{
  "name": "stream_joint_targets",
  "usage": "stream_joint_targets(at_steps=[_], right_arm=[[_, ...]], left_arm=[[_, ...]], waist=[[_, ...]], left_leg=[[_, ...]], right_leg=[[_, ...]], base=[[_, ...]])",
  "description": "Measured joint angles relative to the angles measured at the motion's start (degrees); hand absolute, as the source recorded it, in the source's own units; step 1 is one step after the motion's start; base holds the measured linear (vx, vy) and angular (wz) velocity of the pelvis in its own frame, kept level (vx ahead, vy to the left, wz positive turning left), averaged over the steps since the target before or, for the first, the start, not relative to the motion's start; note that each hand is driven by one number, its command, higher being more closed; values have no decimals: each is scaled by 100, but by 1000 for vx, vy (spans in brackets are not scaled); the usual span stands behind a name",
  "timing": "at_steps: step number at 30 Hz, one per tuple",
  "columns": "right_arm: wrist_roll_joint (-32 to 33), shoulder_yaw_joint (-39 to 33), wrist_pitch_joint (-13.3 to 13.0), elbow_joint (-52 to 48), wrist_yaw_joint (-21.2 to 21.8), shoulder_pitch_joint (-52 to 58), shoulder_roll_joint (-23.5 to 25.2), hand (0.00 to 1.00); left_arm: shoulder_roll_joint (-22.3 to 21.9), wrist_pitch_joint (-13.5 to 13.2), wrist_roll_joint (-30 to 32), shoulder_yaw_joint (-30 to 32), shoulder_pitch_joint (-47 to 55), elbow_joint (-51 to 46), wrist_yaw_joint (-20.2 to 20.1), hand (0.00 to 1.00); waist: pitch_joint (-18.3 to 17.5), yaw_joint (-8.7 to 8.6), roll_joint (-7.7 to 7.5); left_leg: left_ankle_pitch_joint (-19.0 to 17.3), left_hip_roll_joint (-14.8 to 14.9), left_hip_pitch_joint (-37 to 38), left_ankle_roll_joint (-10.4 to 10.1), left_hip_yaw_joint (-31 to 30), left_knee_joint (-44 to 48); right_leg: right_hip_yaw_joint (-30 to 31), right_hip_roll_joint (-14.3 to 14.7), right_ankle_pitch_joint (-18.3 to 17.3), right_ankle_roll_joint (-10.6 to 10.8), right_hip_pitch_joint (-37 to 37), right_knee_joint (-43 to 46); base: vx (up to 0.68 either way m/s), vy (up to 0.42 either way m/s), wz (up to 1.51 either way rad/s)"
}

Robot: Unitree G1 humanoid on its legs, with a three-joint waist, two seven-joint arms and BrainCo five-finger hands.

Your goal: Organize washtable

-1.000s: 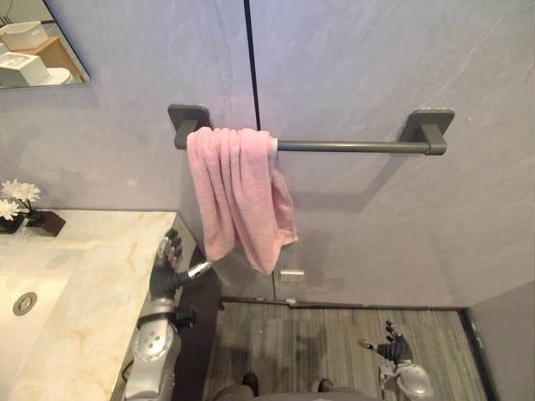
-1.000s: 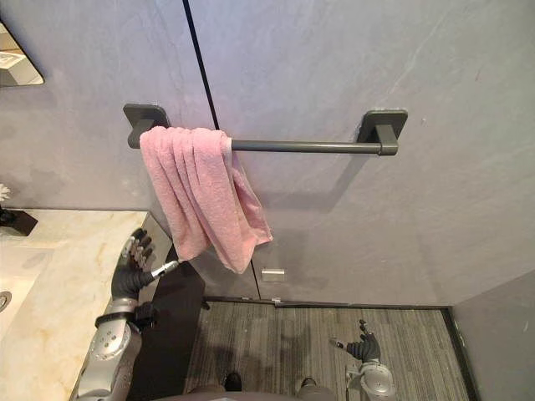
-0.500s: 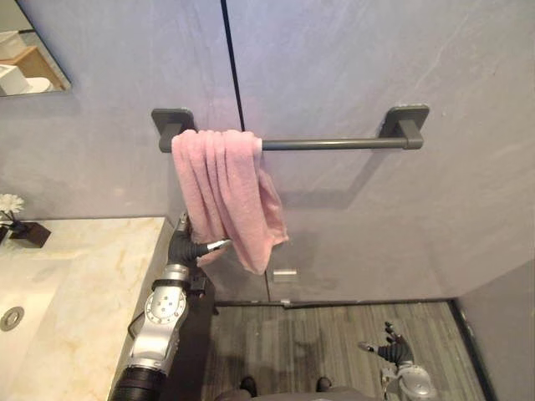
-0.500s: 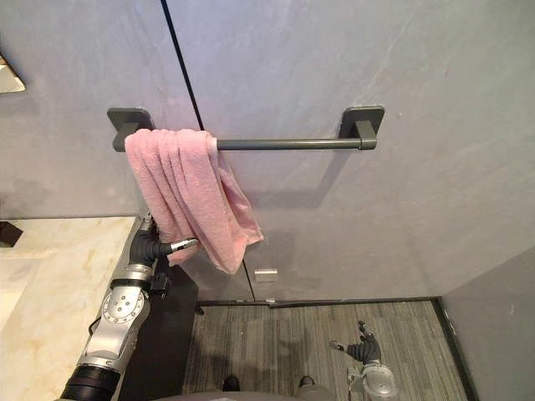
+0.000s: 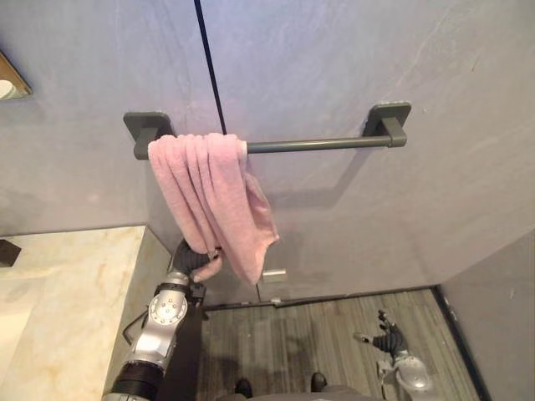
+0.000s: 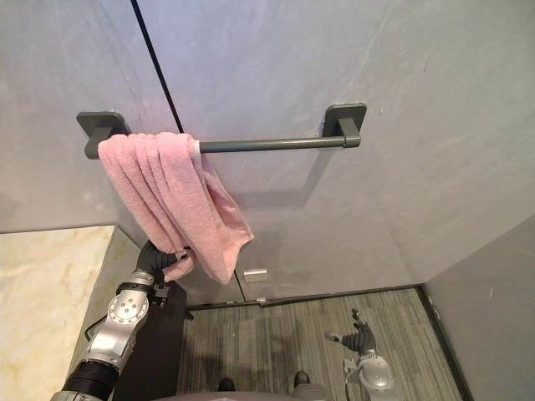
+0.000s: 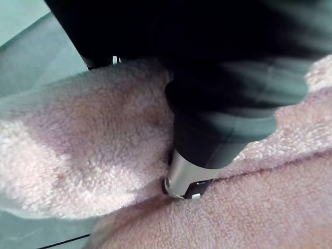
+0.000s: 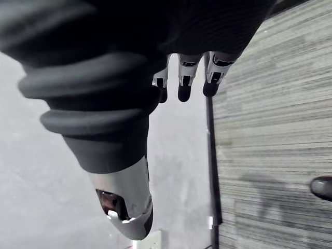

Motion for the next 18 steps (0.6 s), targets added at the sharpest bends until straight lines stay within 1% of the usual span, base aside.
stream_joint_targets(at_steps=[2,7,9,12,13,15,18], right_arm=[[5,183,-73,-598,3,-6,-40,0],[8,647,-153,-1671,49,-81,-79,0],[17,900,-274,-2163,169,-212,-103,0],[56,1276,-342,-2624,261,-490,-270,0],[60,1336,-355,-2664,269,-552,-303,0],[109,1628,-403,-2871,303,-843,-439,0],[261,1869,-477,-2954,389,-1184,-469,0]], left_arm=[[-1,12,0,57,9,-1,23,100],[-5,12,-2,69,14,-4,121,100],[-10,10,-6,68,15,-17,136,100],[-81,7,-12,62,15,-89,231,100],[-98,7,-12,57,15,-99,232,100],[-208,6,-23,21,16,-235,250,100],[-244,-27,-114,-90,16,-321,263,100]], waist=[[-2,17,-4],[-30,40,-49],[-49,46,-80],[-83,96,-115],[-84,112,-116],[-85,202,-118],[-85,229,-118]], left_leg=[[0,2,0,0,0,-4],[0,3,0,0,0,-1],[0,1,-11,0,7,4],[-1,3,-115,1,44,51],[-1,3,-117,1,52,56],[-1,3,-116,1,54,81],[-1,5,-121,1,28,108]], right_leg=[[6,4,0,0,-4,0],[19,3,5,8,-6,2],[30,1,18,16,-24,4],[135,-6,45,26,-106,14],[143,-6,50,26,-105,14],[151,-7,52,25,-96,19],[145,-6,52,24,-83,23]], base=[[0,0,0],[-24,-10,0],[-49,-16,-3],[-35,-7,-7],[-17,-11,-7],[-28,-17,-2],[-13,-6,1]])
